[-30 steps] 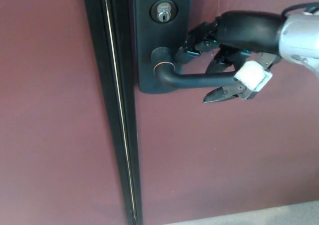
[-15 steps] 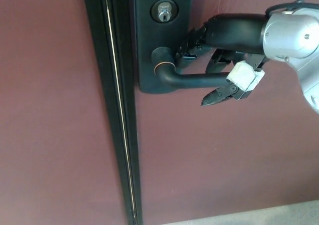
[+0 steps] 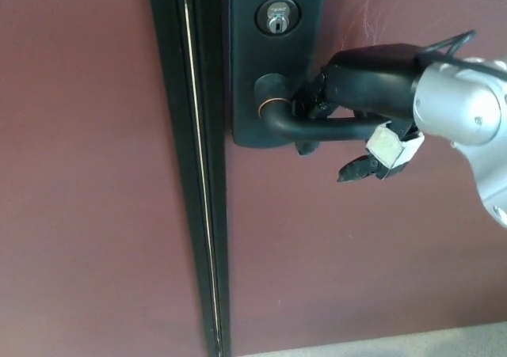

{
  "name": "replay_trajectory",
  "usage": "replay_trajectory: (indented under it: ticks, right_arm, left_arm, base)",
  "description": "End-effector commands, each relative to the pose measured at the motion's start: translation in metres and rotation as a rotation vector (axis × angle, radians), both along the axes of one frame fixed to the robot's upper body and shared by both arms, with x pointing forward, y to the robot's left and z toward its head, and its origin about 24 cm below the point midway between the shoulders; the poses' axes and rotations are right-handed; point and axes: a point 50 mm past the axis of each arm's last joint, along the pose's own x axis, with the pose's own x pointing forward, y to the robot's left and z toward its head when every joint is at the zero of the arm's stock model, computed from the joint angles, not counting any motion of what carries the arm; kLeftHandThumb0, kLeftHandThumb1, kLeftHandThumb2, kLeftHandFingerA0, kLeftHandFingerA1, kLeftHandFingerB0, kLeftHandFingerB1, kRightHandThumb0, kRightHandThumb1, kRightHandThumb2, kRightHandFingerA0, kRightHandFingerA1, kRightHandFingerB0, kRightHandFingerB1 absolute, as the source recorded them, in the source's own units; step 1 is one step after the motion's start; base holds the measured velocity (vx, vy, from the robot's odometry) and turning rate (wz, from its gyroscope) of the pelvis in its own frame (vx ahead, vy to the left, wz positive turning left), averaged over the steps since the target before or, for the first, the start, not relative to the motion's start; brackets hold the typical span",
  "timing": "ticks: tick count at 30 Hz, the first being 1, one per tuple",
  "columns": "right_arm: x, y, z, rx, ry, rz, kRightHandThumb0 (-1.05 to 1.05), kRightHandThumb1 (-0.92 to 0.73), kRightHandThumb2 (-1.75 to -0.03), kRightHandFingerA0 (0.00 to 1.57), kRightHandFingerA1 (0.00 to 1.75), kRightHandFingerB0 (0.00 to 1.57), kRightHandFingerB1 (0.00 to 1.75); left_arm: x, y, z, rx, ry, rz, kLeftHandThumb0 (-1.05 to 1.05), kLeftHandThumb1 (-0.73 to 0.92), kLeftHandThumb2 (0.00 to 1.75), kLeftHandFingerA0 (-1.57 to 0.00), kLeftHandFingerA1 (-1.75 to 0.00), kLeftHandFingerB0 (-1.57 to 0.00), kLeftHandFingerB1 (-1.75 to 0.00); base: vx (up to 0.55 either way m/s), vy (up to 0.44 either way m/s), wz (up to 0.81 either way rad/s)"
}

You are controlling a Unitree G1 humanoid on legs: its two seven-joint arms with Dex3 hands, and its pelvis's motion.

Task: The robot walks towards the door handle and put its right hand on it and twist the handle

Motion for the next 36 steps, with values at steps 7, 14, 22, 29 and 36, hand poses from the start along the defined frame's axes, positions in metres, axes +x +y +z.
replay_trajectory:
  ticks: [7, 14, 22, 29, 36]
  right_arm:
    - [0.001, 0.003, -0.001, 0.074, -0.149, 0.052, -0.1, -0.54, -0.53, 0.74, 1.66, 0.75, 1.19]
    - [0.002, 0.002, 0.0, 0.158, -0.051, 0.041, -0.56, -0.57, -0.57, 0.38, 0.39, 0.3, 0.32]
    - [-0.007, 0.005, 0.003, 0.196, 0.116, 0.086, -0.81, -0.5, -0.92, 0.0, 0.13, 0.06, 0.18]
    - [-0.008, 0.005, 0.015, 0.206, 0.141, 0.088, -0.91, -0.56, -0.94, 0.0, 0.0, 0.02, 0.07]
    - [-0.009, 0.002, 0.026, 0.214, 0.174, 0.082, -0.91, -0.55, -0.94, 0.0, 0.0, 0.0, 0.05]
  left_arm:
    - [0.0, 0.003, 0.002, 0.001, 0.002, -0.008, -0.13, 0.66, 0.59, -0.64, -0.47, -0.49, -0.4]
    - [-0.002, 0.002, 0.001, -0.005, 0.005, -0.009, -0.13, 0.66, 0.59, -0.64, -0.47, -0.49, -0.4]
    - [-0.014, 0.002, -0.003, -0.002, 0.035, 0.002, -0.13, 0.66, 0.59, -0.63, -0.47, -0.48, -0.4]
    - [-0.007, 0.004, 0.0, 0.003, 0.015, 0.007, -0.13, 0.66, 0.59, -0.65, -0.47, -0.48, -0.4]
    - [-0.005, 0.005, 0.001, 0.014, 0.019, 0.003, -0.13, 0.66, 0.59, -0.65, -0.47, -0.49, -0.4]
  base:
    - [0.0, 0.0, 0.0]
    - [0.0, 0.0, 0.0]
    - [0.0, 0.0, 0.0]
    - [0.0, 0.0, 0.0]
    - [0.0, 0.0, 0.0]
